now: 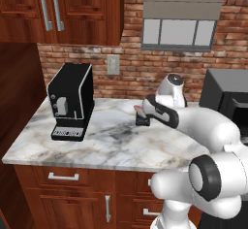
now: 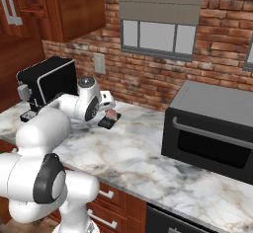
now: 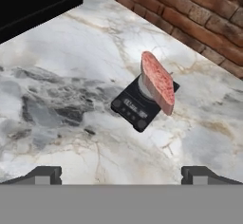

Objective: Take the steak from the fridge and place it on the digital scale on the counter by the fridge. Wait a few seconds for a reading, then move it to the plate on the dining counter.

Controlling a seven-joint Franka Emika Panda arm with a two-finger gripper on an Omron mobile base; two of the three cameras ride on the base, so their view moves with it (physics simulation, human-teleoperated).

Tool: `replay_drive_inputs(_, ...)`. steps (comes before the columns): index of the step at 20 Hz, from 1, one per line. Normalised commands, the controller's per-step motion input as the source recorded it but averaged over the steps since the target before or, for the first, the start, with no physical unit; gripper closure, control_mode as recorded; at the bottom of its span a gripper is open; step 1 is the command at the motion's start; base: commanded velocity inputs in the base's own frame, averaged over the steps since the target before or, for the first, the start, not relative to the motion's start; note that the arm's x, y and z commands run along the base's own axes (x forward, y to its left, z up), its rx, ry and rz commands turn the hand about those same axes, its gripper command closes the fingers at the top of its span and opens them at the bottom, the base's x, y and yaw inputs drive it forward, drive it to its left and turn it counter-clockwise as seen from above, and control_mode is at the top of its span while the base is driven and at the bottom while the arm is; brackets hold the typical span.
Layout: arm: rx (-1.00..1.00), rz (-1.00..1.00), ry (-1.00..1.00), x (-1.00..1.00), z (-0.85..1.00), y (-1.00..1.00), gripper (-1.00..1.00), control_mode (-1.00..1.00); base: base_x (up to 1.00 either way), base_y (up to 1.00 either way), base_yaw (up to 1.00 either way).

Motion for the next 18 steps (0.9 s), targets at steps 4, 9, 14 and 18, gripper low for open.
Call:
replay_drive_inputs(4,0.0,0.0,0.0,0.55,-0.09,-0.03,-1.0,-1.0,0.0,0.0,0.0)
replay_drive_inputs(9,0.0,0.0,0.03,0.53,0.0,-0.02,-1.0,-1.0,0.0,0.0,0.0)
replay_drive_inputs(14,0.01,0.0,0.12,0.55,-0.01,-0.01,-1.0,-1.0,0.0,0.0,0.0)
replay_drive_inputs(18,0.0,0.0,0.13,0.53,-0.12,0.0,-1.0,-1.0,0.0,0.0,0.0)
